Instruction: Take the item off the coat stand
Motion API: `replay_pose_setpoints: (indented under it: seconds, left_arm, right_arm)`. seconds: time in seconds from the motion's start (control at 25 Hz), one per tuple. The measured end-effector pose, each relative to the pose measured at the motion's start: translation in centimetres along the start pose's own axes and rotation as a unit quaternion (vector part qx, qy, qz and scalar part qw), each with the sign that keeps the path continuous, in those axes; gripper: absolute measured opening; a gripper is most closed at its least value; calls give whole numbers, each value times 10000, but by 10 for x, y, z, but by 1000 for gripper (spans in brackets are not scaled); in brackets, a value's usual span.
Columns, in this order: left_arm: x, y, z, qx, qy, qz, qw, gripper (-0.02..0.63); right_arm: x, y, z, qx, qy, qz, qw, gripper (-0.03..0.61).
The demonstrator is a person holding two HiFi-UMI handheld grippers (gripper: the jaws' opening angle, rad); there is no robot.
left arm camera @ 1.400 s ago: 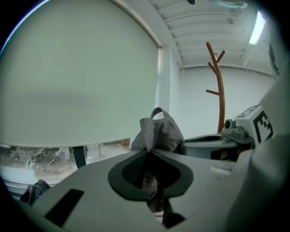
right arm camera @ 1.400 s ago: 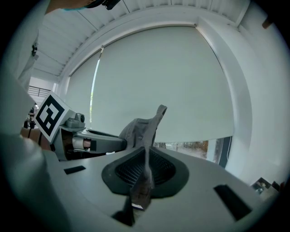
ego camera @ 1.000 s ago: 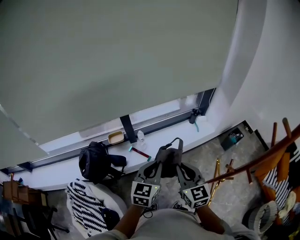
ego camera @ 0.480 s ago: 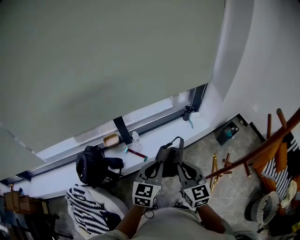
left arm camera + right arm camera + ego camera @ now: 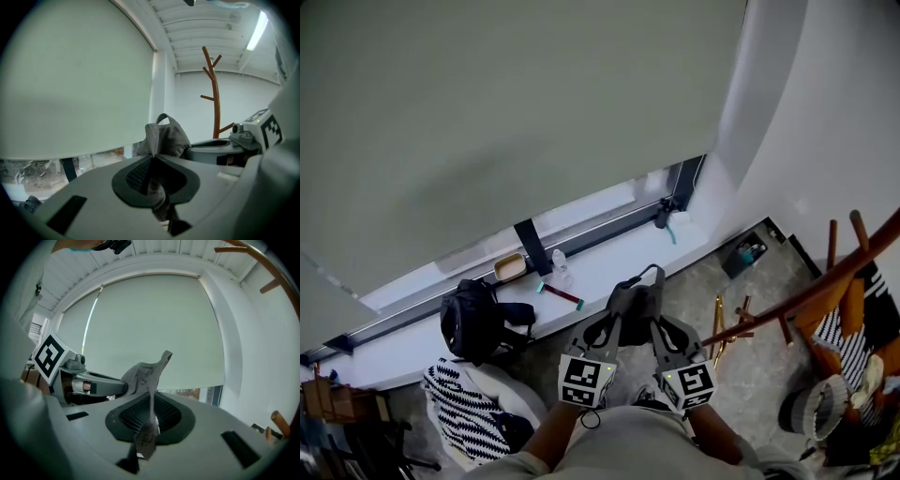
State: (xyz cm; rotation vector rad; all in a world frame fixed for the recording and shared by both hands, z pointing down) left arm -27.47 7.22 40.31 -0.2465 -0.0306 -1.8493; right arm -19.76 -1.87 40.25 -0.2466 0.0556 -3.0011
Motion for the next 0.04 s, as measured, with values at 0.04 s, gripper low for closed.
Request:
replay_pose_setpoints:
  seconds: [0.04]
  left_arm:
    - [1,0,0,-3,-8,3,10000,26]
  right_arm:
    - [0,1,0,4,-16,0,10000,28]
Point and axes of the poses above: the fingertips, and each gripper's own axes: x forward along the fingers, y to its right, z out of its underside, the point moved 4 cm from there along -x, backward along the fingers, and after that the axes turned 5 degrees about z, right-handed, at the moved point
